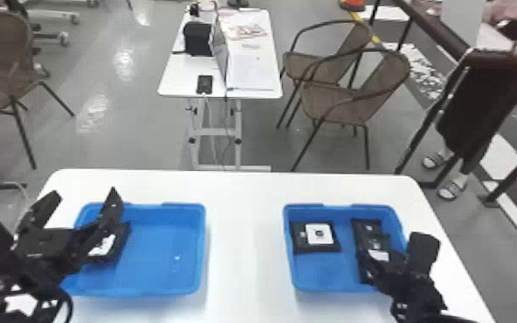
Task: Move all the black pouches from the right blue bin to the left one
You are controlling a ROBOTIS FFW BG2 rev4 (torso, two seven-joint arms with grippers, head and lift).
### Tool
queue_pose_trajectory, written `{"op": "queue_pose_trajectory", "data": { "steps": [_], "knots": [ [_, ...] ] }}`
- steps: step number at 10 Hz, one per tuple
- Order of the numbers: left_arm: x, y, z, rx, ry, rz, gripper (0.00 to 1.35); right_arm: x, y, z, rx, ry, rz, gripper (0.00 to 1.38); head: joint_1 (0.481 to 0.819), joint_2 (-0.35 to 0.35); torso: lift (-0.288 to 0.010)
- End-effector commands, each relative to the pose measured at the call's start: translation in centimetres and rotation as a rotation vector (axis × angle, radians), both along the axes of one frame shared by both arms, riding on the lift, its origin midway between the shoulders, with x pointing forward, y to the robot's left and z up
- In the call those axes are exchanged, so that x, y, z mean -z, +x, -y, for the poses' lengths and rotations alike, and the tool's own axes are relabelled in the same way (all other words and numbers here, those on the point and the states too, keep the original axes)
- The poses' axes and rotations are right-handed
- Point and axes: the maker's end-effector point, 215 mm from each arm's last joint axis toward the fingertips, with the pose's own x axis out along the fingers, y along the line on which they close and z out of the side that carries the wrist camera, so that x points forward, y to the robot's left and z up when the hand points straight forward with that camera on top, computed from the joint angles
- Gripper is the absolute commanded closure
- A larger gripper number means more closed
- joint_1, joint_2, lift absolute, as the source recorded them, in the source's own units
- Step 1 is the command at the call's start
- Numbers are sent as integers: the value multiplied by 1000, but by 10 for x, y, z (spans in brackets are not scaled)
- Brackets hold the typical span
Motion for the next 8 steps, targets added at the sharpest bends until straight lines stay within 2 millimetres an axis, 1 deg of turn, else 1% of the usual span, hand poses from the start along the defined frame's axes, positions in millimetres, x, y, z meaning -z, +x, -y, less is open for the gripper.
{"op": "queue_pose_trajectory", "data": {
  "steps": [1, 2, 3, 4, 5, 6, 7, 8],
  "knots": [
    [1, -1, -1, -3, -5, -1, 18, 5, -2, -2, 9, 24, -7, 772, 695, -101, 0],
    [1, -1, -1, -3, -6, -1, 18, 13, -7, -5, 14, 43, -28, 740, 695, -98, 0],
    [1, -1, -2, -5, -7, -1, 19, 23, -13, -5, 18, 52, -56, 858, 695, -95, 0],
    [0, -1, -2, -5, -7, 2, 19, 27, -15, -7, 25, 70, -66, 880, 695, -94, 0],
    [-1, -2, -2, -7, -5, 8, 19, 26, -15, -6, 29, 77, -60, 880, 695, -92, 0],
    [-4, -1, -2, -6, -5, 16, 21, 19, -14, -7, 33, 87, -40, 880, 695, -92, 0],
    [-5, 0, -1, -4, -7, 18, 22, 7, -11, -13, 32, 114, -7, 881, 695, -92, 0],
    [-6, 0, -1, -5, -8, 19, 24, -4, -8, -18, 12, 113, -3, 1023, 695, -89, 0]
  ]
}}
